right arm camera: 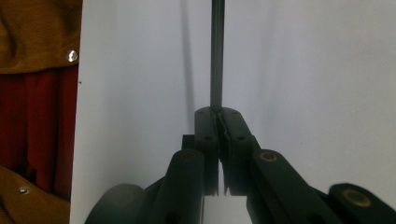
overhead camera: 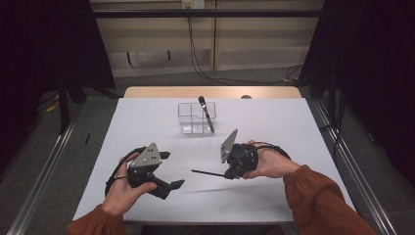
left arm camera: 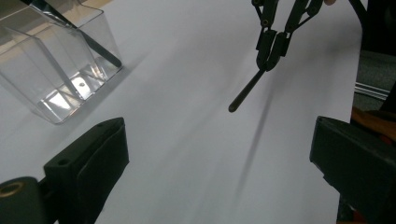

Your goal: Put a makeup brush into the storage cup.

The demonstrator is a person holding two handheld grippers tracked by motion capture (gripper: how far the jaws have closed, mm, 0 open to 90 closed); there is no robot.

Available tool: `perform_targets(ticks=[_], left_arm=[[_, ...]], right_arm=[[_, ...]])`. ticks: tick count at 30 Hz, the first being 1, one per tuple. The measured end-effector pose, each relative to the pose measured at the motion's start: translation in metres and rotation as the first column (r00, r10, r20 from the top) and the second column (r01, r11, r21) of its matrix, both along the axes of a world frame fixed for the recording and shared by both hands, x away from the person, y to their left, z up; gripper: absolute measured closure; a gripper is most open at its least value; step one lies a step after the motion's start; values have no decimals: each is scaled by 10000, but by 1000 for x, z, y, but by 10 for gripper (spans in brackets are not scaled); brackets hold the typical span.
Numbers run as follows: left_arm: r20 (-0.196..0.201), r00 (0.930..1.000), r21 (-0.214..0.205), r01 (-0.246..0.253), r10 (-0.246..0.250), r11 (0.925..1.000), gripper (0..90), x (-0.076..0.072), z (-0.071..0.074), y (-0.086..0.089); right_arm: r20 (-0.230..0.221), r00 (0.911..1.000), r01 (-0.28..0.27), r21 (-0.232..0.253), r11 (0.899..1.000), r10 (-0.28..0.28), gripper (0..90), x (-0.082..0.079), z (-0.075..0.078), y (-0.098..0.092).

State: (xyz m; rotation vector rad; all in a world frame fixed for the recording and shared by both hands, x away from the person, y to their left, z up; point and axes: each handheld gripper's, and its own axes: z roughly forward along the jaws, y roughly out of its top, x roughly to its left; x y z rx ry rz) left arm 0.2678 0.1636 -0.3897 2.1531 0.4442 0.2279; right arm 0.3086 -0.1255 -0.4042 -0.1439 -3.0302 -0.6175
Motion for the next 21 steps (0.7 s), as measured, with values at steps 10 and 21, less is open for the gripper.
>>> perform_targets(ticks=[10, 21], left_arm=[[-435, 9971, 666, 654, -625, 9956, 44, 6, -1, -16], [-944, 9881, 1219, 1323, -1212, 9837, 46, 17, 0, -25]], right_arm=[[-6, 9996, -267, -519, 9983, 267, 869, 3, 3, 6], [-225, 9980, -622, -1304, 9895, 597, 869, 5, 0, 14]])
